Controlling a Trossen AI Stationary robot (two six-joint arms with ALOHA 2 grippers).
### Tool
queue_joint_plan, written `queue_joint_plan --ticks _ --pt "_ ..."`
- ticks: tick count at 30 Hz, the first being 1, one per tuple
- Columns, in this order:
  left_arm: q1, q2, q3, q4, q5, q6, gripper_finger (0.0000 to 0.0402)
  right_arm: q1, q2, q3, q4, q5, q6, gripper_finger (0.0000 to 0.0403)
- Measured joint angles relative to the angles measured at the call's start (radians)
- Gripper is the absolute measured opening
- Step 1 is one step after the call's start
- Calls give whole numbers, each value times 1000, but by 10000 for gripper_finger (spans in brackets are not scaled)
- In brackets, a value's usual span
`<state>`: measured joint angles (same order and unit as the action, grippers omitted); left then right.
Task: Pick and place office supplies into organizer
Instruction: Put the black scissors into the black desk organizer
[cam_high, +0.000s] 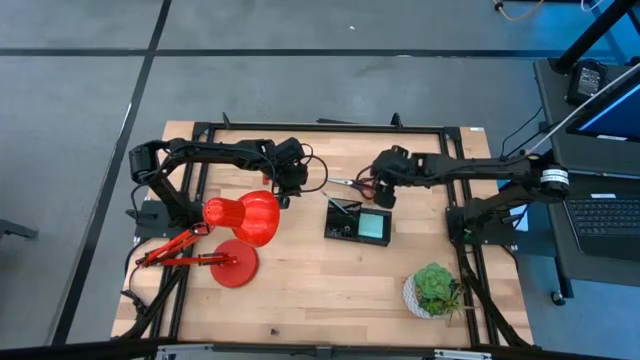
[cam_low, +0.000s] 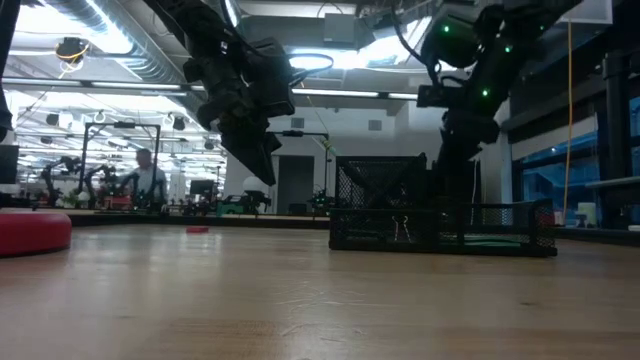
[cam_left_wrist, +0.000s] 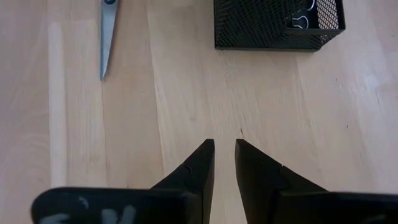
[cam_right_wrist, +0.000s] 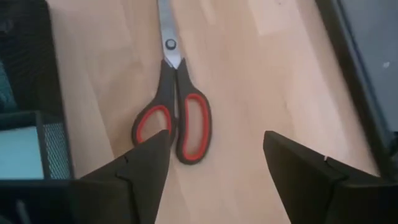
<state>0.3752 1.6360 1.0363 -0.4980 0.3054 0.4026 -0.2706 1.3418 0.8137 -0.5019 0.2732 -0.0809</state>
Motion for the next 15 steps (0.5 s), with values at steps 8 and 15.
queue_joint_plan --ticks 8,15 --pt "0 0 0 1 0 1 59 -56 9 -51 118 -134 -19 259" --pt "0 0 0 0 0 3 59 -61 96 -51 174 -136 -86 259"
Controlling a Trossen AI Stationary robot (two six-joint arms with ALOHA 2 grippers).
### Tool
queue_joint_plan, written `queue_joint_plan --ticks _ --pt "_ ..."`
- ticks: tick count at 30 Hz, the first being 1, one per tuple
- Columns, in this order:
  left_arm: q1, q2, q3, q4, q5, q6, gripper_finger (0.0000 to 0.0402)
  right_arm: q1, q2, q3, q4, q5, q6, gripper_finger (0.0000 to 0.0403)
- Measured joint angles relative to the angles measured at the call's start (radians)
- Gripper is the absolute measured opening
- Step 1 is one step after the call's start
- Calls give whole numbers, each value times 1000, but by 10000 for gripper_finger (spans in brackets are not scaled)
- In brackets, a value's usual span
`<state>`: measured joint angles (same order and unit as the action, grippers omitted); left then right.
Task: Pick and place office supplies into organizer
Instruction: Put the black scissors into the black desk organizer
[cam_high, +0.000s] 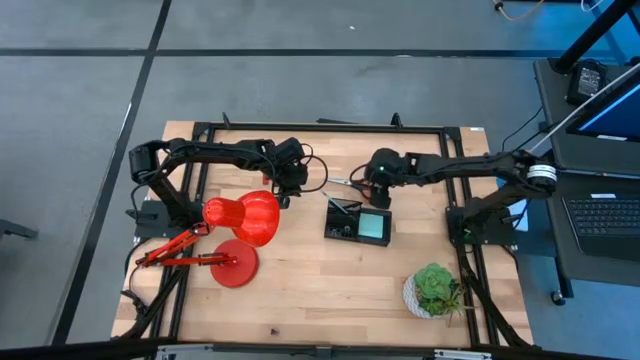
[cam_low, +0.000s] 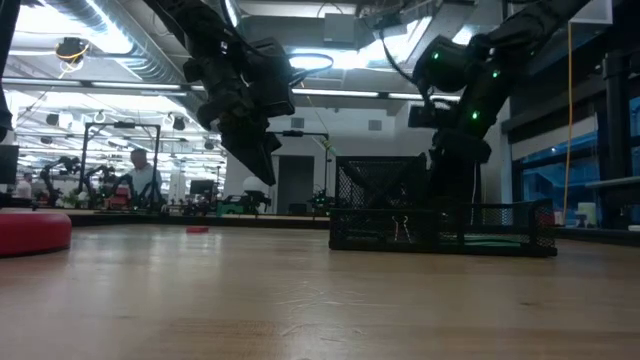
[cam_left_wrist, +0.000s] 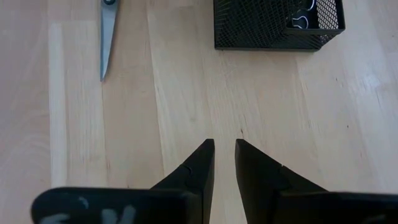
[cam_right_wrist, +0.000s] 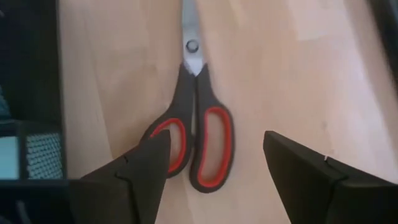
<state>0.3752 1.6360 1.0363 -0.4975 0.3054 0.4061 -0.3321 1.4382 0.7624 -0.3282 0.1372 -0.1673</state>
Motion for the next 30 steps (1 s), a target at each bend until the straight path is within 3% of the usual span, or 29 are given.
queue_joint_plan --ticks 10,16,25,30 --pt "0 0 0 0 0 0 59 0 138 0 33 0 -52 258" --pt "0 0 0 0 0 0 59 -2 188 0 40 -1 -50 233" --pt "0 0 0 0 0 0 59 -74 207 2 48 -142 -2 201" --pt "0 0 0 0 0 0 59 -109 215 2 48 -169 -3 194"
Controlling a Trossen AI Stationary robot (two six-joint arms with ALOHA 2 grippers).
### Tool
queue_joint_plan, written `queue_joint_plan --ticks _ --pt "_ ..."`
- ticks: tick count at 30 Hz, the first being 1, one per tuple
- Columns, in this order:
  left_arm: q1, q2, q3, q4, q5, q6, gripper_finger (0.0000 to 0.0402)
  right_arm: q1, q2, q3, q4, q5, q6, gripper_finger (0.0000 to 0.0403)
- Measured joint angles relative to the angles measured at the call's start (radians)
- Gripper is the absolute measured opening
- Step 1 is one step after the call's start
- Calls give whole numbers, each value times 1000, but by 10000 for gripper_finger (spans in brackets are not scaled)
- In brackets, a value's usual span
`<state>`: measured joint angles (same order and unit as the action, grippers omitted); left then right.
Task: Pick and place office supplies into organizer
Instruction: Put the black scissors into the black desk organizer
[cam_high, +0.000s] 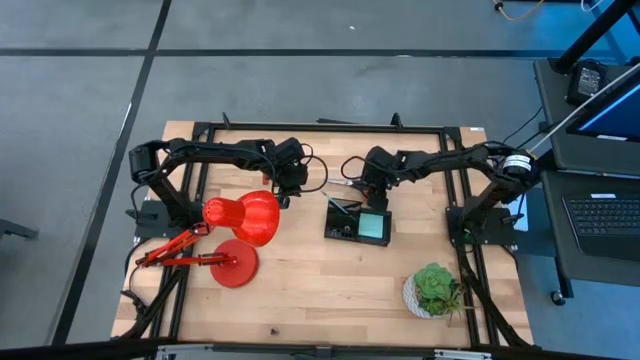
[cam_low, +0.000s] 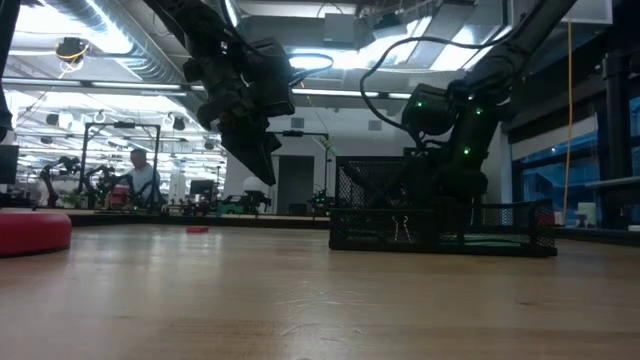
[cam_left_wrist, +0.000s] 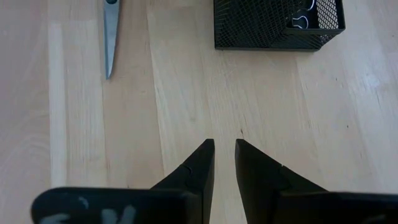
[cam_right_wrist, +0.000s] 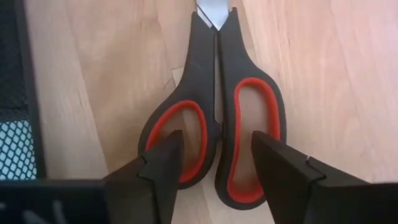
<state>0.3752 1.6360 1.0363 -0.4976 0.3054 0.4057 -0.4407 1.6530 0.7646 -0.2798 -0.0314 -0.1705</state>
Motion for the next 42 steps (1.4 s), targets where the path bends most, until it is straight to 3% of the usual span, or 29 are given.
queue_joint_plan --ticks 7,19,33,42 --pt "0 0 0 0 0 0 59 -4 52 7 -6 -22 -18 169" --pt "0 0 0 0 0 0 59 -4 55 10 -12 -14 -45 74" --pt "0 0 0 0 0 0 59 7 15 6 -21 0 -51 73" --pt "0 0 0 -3 -3 0 59 27 -75 -1 -144 163 -70 73"
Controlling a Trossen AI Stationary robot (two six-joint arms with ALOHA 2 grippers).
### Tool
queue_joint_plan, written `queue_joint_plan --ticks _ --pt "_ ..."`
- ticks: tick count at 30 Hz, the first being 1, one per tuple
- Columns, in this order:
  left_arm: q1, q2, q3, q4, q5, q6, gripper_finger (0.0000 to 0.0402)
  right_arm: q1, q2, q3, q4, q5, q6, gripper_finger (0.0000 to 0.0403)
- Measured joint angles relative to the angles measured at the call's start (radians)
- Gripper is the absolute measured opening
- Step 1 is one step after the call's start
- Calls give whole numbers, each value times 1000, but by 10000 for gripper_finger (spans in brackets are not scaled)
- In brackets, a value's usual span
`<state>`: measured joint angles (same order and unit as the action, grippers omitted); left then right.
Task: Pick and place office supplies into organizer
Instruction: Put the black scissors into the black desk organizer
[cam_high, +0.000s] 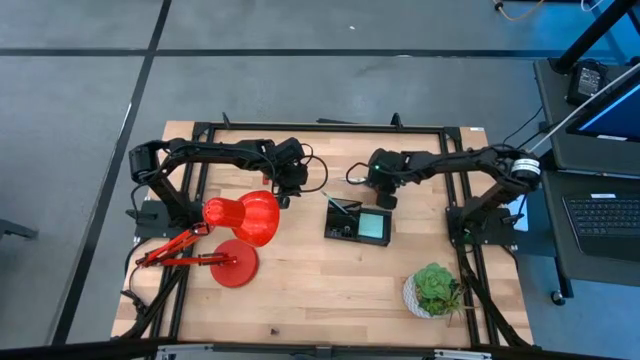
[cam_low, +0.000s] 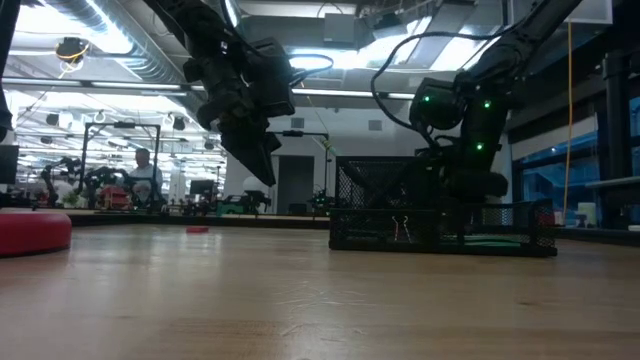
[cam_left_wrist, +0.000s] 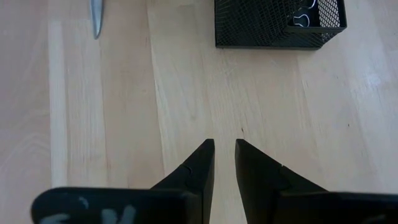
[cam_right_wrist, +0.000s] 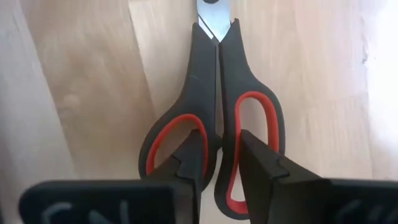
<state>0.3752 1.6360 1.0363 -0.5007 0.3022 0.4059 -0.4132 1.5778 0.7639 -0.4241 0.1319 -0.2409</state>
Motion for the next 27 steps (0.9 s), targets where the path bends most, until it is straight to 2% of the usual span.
queue_joint_plan --ticks 14,23,27 --pt "0 0 0 0 -102 0 59 50 -10 6 -32 20 1 76" --pt "0 0 0 -28 -102 0 59 95 -14 166 -235 162 -27 75" --pt "0 0 0 -73 -102 0 59 133 -15 264 -363 272 -33 79"
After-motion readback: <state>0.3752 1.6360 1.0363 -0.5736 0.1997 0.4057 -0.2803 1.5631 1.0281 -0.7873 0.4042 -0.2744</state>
